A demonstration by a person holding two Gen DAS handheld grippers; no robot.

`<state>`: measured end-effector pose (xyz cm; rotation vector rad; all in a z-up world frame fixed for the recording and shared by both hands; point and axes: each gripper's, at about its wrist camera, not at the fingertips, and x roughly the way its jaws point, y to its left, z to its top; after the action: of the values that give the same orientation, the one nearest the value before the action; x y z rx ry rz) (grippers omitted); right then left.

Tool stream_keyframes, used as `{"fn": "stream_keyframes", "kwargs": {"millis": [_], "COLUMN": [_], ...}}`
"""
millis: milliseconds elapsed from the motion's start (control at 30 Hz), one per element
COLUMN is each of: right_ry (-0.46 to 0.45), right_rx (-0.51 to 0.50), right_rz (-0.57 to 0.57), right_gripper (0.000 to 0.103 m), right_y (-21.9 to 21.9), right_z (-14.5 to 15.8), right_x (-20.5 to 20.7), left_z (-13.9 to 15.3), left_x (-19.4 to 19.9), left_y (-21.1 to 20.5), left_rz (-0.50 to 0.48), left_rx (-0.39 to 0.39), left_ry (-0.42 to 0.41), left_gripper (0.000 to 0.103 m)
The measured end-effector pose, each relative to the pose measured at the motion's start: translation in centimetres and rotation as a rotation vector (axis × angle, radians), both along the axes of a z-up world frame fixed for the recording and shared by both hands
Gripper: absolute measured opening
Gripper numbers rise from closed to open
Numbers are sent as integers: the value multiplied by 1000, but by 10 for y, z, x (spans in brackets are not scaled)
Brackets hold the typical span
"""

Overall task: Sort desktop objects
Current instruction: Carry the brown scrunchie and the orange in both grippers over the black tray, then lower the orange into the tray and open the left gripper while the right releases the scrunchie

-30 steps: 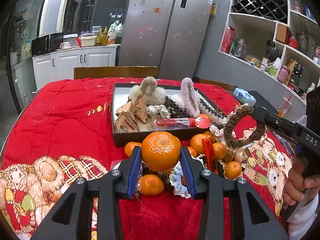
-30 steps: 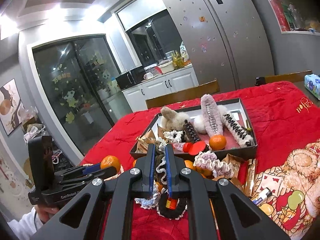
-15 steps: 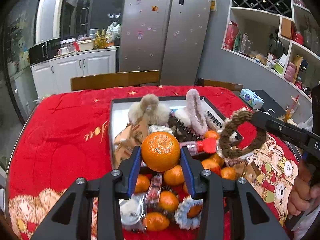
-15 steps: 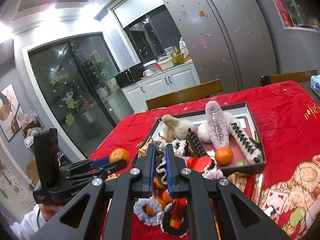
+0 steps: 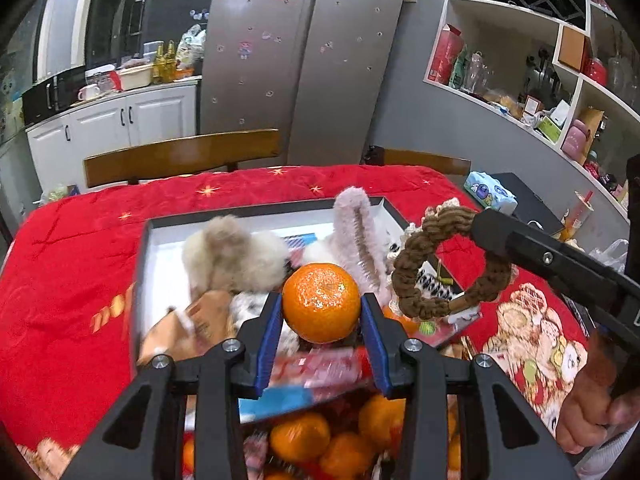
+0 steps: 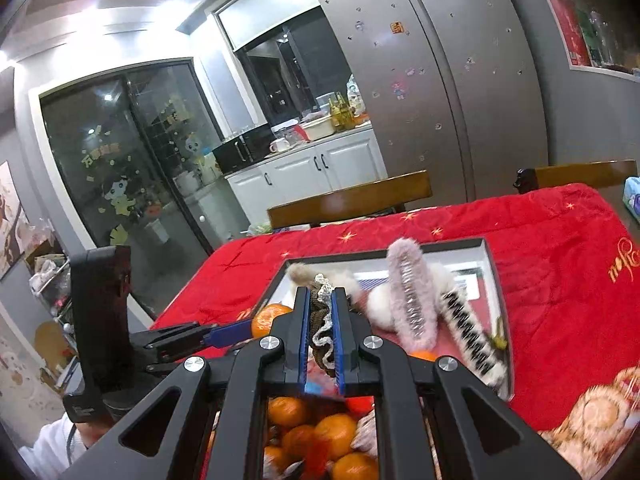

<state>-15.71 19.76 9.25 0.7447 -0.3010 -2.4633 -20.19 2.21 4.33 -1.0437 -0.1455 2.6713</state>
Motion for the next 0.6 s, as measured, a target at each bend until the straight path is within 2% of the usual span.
{"fn": "stream_keyframes", "kwargs": {"millis": [200,333,533,600], "right_ry": [8,-9,-49,-64], "right_rx": [19,32,73,98], "right_rz": [-24,-42,-60,-66], "right_gripper": [11,11,11,11], "right_y": [14,22,28,28], "right_z": [-6,-14,-35,-43], "right_x": [-26,-45,-62,-65], "left_z": [-9,-16,-34,-38], "left_x": [-39,-58,-65,-66], "left_y": [20,32,46,44], "left_rz": [-16,-10,-50,-54], "left_rx": [13,-34,-88,-71], "left_ry": [-11,-12,-28,-48], "left_gripper": [40,40,40,40]}}
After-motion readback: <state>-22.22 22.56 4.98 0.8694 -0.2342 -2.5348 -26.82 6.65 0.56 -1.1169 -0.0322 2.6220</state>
